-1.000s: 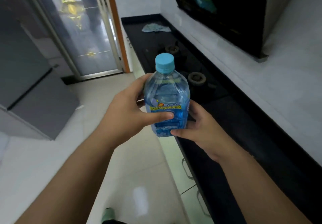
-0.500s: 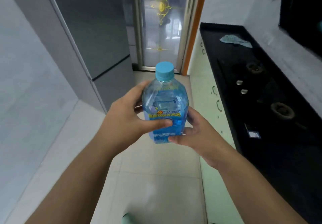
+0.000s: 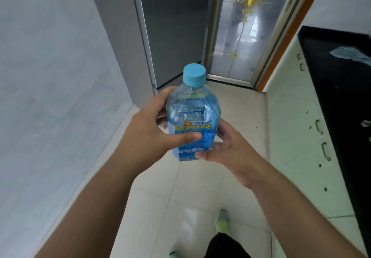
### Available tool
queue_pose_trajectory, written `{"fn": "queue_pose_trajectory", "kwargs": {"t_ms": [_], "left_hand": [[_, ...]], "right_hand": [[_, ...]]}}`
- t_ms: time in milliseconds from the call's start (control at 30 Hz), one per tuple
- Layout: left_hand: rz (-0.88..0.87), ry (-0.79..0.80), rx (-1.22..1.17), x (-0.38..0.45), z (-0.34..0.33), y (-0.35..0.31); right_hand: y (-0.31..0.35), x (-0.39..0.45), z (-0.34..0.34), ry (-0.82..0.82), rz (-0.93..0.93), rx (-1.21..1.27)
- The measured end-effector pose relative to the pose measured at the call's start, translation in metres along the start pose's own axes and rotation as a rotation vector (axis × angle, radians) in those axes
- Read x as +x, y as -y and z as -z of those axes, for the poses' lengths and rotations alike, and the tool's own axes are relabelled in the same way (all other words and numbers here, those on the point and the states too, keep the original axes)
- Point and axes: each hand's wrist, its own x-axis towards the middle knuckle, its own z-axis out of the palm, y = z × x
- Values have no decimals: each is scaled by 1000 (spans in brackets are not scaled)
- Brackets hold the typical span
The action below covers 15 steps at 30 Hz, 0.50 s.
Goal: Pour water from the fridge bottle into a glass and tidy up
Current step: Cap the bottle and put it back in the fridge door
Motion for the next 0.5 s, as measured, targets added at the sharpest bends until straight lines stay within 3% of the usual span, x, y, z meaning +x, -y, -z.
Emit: {"fn": "queue_pose_trajectory", "kwargs": {"t_ms": [267,500], "left_hand": [[124,-129,54,102,26,49],[165,-315,21,212,68,69]], "right_hand": [[1,153,20,150,-47,-38],[60,302,29,333,-37,-90]]}}
